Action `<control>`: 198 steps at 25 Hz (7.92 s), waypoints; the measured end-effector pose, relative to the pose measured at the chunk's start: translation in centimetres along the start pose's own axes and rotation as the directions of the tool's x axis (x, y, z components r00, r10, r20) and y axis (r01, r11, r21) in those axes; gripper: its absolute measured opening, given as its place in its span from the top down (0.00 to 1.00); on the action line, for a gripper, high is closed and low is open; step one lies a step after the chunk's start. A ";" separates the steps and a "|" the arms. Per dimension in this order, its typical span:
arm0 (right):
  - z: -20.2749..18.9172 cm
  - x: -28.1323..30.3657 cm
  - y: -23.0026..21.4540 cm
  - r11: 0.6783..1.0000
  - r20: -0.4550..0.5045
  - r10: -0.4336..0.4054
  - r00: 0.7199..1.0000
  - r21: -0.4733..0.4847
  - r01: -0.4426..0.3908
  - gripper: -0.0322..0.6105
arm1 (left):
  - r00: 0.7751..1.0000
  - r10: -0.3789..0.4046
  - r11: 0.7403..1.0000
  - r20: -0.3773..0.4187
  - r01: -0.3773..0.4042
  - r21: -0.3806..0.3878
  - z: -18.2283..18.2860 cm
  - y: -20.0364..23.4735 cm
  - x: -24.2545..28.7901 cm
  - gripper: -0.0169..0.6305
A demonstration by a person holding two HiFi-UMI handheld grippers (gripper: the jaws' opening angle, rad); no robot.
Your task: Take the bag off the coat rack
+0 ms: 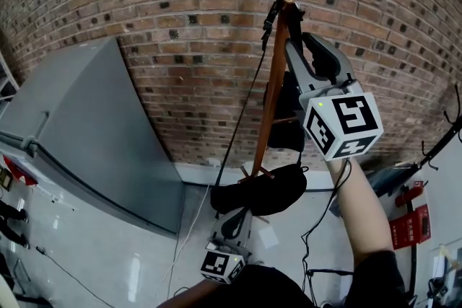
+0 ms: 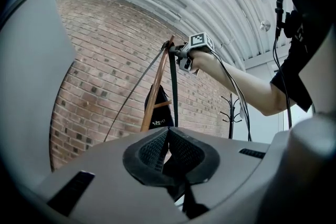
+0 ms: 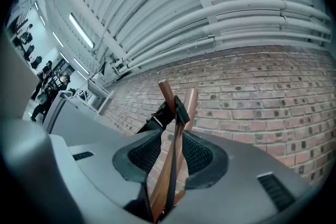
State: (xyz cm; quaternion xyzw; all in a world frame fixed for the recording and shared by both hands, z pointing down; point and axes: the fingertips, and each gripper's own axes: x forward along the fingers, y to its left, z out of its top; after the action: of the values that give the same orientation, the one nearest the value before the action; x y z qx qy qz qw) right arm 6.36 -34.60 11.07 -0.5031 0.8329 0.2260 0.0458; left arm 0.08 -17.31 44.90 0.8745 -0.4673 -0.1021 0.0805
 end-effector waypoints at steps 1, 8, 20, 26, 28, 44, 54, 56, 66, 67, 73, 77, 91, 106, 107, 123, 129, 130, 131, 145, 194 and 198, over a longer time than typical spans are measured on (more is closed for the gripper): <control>0.4 0.2 0.0 1.000 -0.012 -0.009 1.000 -0.021 0.008 0.77 | 1.000 0.007 1.000 -0.005 -0.007 0.005 0.1 0.2 -0.3 0.95; 3.3 1.7 -1.5 0.998 -0.027 -0.030 0.999 -0.056 0.029 0.77 | 1.000 0.002 1.000 -0.014 -0.002 -0.006 -0.3 0.8 -0.8 0.95; 2.7 2.9 -2.2 0.992 -0.076 -0.042 0.996 -0.123 0.032 0.82 | 0.999 -0.016 1.000 -0.028 0.016 0.001 -0.7 0.3 -1.3 0.95; 2.5 3.0 -2.2 0.992 -0.061 -0.060 0.996 -0.119 0.052 0.82 | 0.999 -0.015 1.000 -0.033 0.015 -0.014 -0.8 0.3 -1.5 0.95; 2.5 2.9 -2.3 0.993 -0.049 -0.067 0.997 -0.105 0.062 0.82 | 0.999 -0.006 1.000 -0.037 0.006 -0.018 -0.6 0.6 -1.6 0.95; -1.2 1.9 -1.4 0.995 -0.141 -0.047 0.989 -0.097 0.034 0.91 | 0.999 -0.027 0.999 -0.029 0.026 -0.019 -0.8 0.5 -1.6 0.95; -0.4 1.6 -2.9 0.997 -0.113 -0.024 0.993 0.071 0.032 0.92 | 1.000 -0.015 1.000 -0.022 0.014 -0.023 -0.6 1.3 -1.9 0.95; 0.2 1.6 -3.1 0.996 -0.099 -0.029 0.995 0.080 0.037 0.92 | 1.000 -0.009 1.000 -0.024 0.008 -0.028 -0.4 1.3 -1.8 0.95; 2.3 1.4 -4.7 0.973 -0.055 -0.038 0.998 0.225 0.050 0.92 | 1.000 -0.016 1.000 -0.024 0.015 -0.021 -0.8 1.0 -1.9 0.95; 2.8 1.4 -4.8 0.977 -0.048 -0.043 0.998 0.207 0.053 0.92 | 1.000 -0.015 1.000 -0.026 0.015 -0.023 -0.8 0.9 -1.9 0.95; 5.0 1.8 -4.0 0.986 -0.030 -0.035 0.999 0.159 0.039 0.92 | 1.000 -0.010 1.000 -0.011 0.010 -0.021 -0.4 1.0 -2.2 0.95; 5.3 1.9 -4.1 0.991 -0.038 -0.040 0.998 0.125 0.044 0.92 | 1.000 -0.013 1.000 -0.009 0.013 -0.016 -0.7 1.1 -2.3 0.95; 6.1 2.1 -4.3 0.994 -0.066 -0.042 0.997 0.096 0.048 0.92 | 1.000 -0.019 0.999 -0.017 0.018 -0.034 -0.9 1.1 -2.5 0.95; 9.6 2.6 -4.7 0.997 -0.033 -0.030 0.999 0.074 0.032 0.92 | 1.000 -0.017 0.999 -0.020 0.016 -0.032 -1.1 1.4 -2.3 0.95; 9.7 2.6 -4.8 0.997 -0.032 -0.031 0.999 0.072 0.033 0.92 | 1.000 -0.017 0.999 -0.019 0.016 -0.034 -1.0 1.4 -2.3 0.95; 13.0 1.8 -5.3 0.999 0.033 -0.038 0.999 0.030 0.037 0.92 | 1.000 -0.028 0.999 -0.005 0.028 -0.016 -0.4 1.3 -1.6 0.95; 14.5 -0.3 -5.3 0.999 0.067 -0.032 0.997 0.038 0.029 0.92 | 0.999 -0.037 0.999 0.000 0.037 -0.009 -0.1 0.9 -1.5 0.95; 14.5 -0.7 -5.1 0.999 0.067 -0.029 0.997 0.041 0.026 0.92 | 0.999 -0.040 0.999 0.000 0.040 -0.006 -0.1 0.7 -1.5 0.95; 14.4 -1.1 -5.0 0.999 0.067 -0.028 0.997 0.043 0.025 0.92 | 0.999 -0.042 0.999 -0.003 0.042 -0.005 -0.1 0.6 -1.5 0.95; 8.6 -5.1 -2.8 0.994 0.039 0.015 0.999 0.110 -0.020 0.92 | 0.999 -0.052 0.999 -0.003 0.052 0.002 0.4 -0.9 -0.9 0.95; -14.8 -21.9 9.4 0.953 -0.140 -0.059 0.988 0.285 0.097 0.92 | 0.995 0.045 0.997 0.092 -0.050 0.051 5.7 1.1 2.2 0.95; -15.4 -22.7 9.8 0.953 -0.149 -0.051 0.987 0.289 0.093 0.92 | 0.995 0.050 0.997 0.090 -0.055 0.046 5.4 0.7 2.5 0.95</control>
State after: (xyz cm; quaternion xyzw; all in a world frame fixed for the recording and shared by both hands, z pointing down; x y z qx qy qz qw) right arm 11.38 -18.75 34.93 -0.5354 0.8394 0.0616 0.0699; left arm -0.51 -20.01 39.62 0.8582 -0.4955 -0.1272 0.0412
